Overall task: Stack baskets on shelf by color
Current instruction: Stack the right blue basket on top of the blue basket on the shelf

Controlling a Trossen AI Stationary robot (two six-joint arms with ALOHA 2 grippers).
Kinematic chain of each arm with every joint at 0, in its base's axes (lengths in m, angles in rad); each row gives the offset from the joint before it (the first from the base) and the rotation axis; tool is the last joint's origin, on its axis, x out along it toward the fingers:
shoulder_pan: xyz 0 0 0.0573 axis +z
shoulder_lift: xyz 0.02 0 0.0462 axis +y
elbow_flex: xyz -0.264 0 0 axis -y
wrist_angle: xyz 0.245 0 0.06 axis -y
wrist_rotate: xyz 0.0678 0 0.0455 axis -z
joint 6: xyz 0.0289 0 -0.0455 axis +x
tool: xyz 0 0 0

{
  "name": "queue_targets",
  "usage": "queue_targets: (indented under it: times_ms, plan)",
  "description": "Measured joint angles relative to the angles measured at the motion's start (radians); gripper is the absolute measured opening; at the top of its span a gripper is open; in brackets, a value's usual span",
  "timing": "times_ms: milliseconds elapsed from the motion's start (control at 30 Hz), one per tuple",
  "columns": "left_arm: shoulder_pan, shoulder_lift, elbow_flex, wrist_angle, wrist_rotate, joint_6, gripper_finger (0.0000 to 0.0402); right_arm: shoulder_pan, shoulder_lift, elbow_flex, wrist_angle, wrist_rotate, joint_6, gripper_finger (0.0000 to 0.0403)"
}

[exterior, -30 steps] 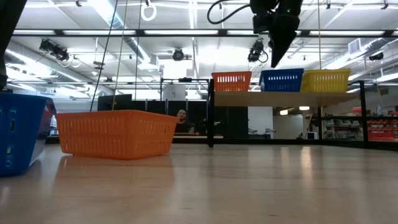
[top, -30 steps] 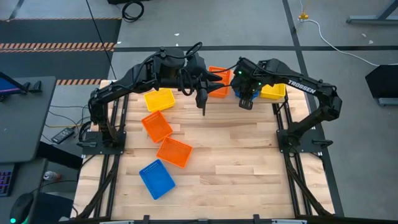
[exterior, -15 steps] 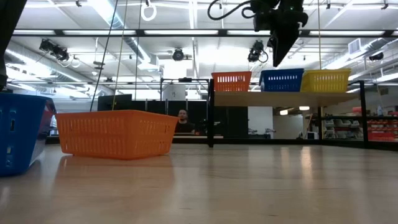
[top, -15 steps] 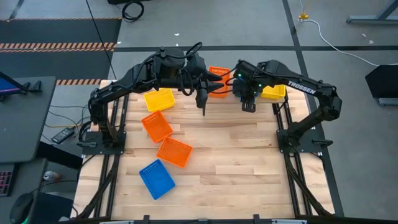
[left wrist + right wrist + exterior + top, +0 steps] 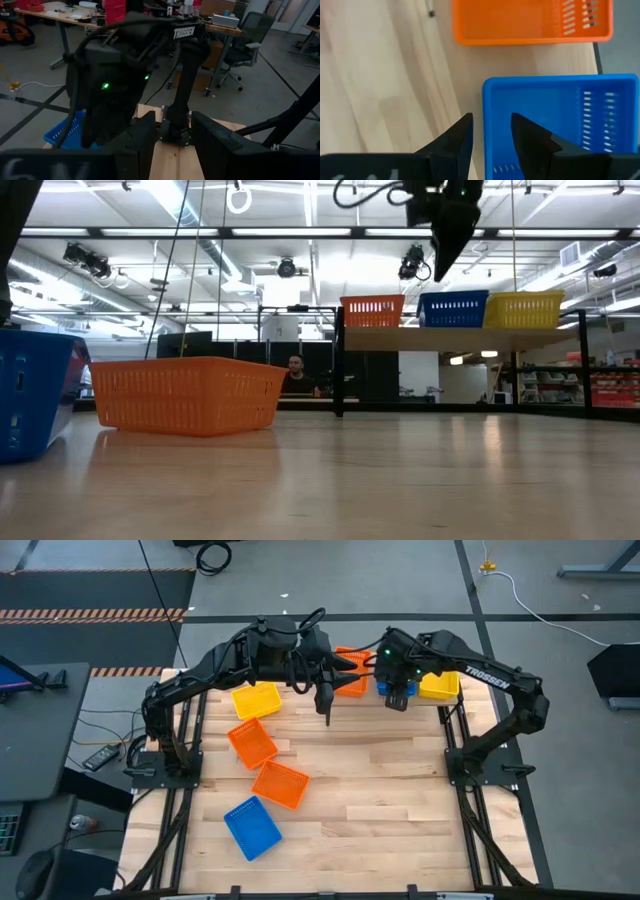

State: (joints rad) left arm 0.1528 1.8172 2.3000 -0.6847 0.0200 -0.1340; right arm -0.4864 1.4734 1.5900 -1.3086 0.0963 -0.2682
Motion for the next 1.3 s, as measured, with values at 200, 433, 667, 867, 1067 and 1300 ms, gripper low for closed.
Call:
queue_targets:
  times_ms: [200, 433, 667, 867, 1067, 1300]
  plan:
    - [0.0, 0.0, 0.0, 0.0, 0.0, 0.016, 0.0133, -0.028, -0.001, -0.071, 0.079, -0.021, 0.037, 0.014]
    - [0.0, 0.0, 0.0, 0.0, 0.0, 0.016, 0.0133, -0.025, -0.001, -0.136, 0.099, -0.071, 0.032, 0.014]
    - [0.0, 0.0, 0.0, -0.001, 0.0, 0.018, 0.0133, -0.018, -0.001, -0.16, 0.099, -0.071, 0.025, 0.0139]
    - [0.0, 0.0, 0.0, -0.001, 0.0, 0.017, 0.0133, 0.023, -0.003, -0.16, 0.085, -0.071, -0.083, 0.0136]
    - [0.0, 0.0, 0.0, -0.001, 0.0, 0.016, 0.0133, 0.04, -0.003, -0.16, 0.088, -0.046, -0.152, 0.0123]
    - [0.0, 0.0, 0.0, -0.001, 0.0, 0.014, 0.0133, 0.023, -0.003, -0.16, 0.08, -0.009, -0.206, 0.0107]
